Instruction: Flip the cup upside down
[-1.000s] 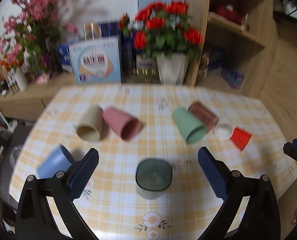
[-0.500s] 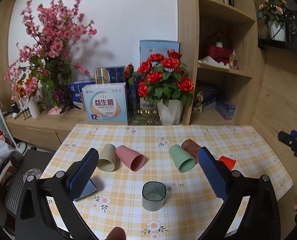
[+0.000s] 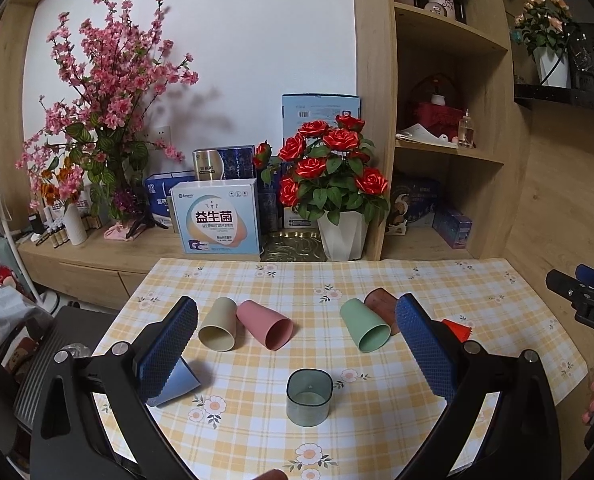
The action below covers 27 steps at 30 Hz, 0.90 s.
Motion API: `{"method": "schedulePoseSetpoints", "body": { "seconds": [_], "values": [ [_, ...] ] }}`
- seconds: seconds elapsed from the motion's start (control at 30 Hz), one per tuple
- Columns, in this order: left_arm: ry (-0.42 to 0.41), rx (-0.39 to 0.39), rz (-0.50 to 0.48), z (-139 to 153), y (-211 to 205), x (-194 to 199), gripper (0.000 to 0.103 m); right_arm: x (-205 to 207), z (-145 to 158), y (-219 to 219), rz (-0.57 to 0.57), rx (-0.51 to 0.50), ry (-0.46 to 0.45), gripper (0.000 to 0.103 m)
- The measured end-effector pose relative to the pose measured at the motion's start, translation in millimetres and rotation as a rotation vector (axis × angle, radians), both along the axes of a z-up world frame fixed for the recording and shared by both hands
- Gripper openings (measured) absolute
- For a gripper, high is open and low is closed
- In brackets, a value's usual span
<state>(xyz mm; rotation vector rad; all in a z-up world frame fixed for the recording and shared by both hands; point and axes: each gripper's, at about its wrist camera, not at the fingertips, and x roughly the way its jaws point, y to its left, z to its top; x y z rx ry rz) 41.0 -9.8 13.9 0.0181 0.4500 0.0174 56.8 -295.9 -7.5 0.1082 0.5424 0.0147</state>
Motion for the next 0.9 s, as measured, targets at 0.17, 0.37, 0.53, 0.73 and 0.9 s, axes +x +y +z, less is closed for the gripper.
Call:
{"method": "schedulePoseSetpoints", "body": {
  "seconds": [0.17,0.37,0.53,0.73,0.9],
  "values": [
    [-0.003,-0.002,-0.005,2.3,0.5,-1.2,0.097,0.3,0.1,0.1,-0.004,-0.002,-0.002,0.087],
    [-0.004,-0.003,-0.011,3.5,-0.5,-2.1,0.097,-1.6,4.4,0.6,-0.011,-0.011,-0.015,0.087],
    [-0.007,0.000,-0.016,4.9,-1.8,-2.8,0.097,-4.4,6.0,-1.8,-0.019,-0.018,-0.026,0.087],
    [-0.011,0.002,-0.021,5.4,-2.3,-3.9,0.097,-8.1,9.0,-3.9,-0.036,-0.034,-0.046,0.087],
    [-0.016,0.005,-0.022,5.9,-2.9,-5.0,0.097,-9.2,11.2,-5.6,-0.046,-0.044,-0.054,0.087]
  ]
}}
